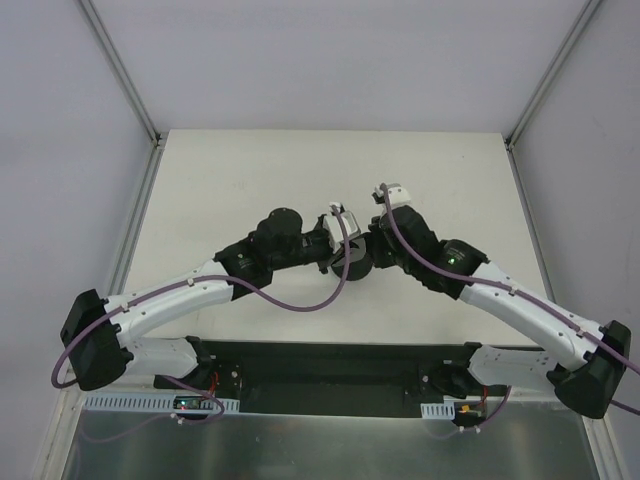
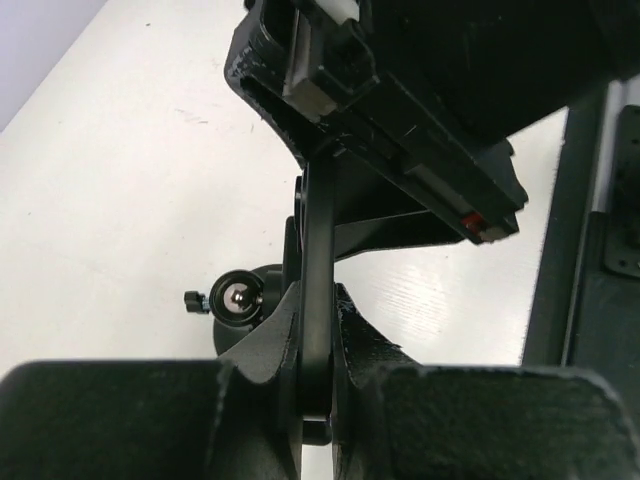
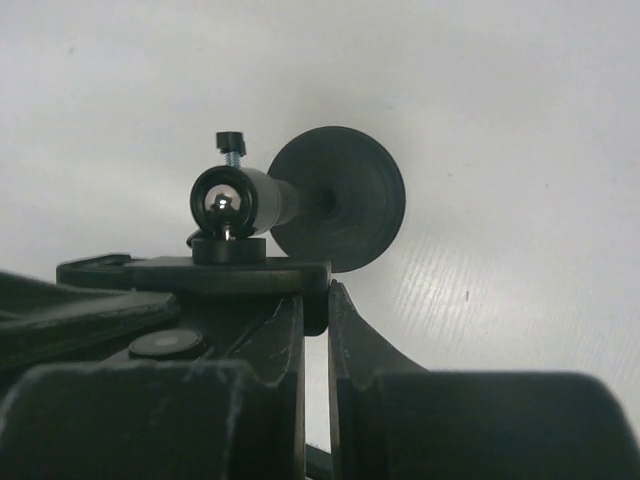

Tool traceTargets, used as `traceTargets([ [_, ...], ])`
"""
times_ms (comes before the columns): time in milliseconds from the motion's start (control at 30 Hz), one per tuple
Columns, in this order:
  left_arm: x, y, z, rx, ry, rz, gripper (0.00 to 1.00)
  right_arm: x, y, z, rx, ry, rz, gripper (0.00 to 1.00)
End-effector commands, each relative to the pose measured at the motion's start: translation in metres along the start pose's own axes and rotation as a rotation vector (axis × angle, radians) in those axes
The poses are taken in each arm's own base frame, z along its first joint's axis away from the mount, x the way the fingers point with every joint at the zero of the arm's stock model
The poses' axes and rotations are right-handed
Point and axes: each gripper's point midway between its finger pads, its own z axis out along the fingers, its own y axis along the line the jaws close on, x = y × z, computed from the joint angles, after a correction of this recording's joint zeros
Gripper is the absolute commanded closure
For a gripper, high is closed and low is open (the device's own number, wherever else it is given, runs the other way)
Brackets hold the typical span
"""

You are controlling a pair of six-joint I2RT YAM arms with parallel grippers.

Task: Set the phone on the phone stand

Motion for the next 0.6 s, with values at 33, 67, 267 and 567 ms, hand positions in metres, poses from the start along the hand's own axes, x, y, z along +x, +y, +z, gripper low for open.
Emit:
traceTargets([
  [33,0.001,0.079,-0.019,-0.476,-0.024,0.024,1.00,-0.029,-0.025,-0.023,0.302,-0.305,0.268,0.99],
  [67,0.002,0.077,-0.018,-0.466,-0.029,0.017,1.00,-0.030,-0.011,-0.028,0.274,-0.323,0.249,1.00],
  [267,0.007,0.065,-0.009,-0.408,-0.081,-0.021,1.00,-0.032,0.013,-0.037,0.252,-0.373,0.294,1.00],
  [567,0.009,0.049,0.001,-0.320,-0.084,-0.053,1.00,-0.012,0.010,-0.055,0.130,-0.369,0.372,0.82],
])
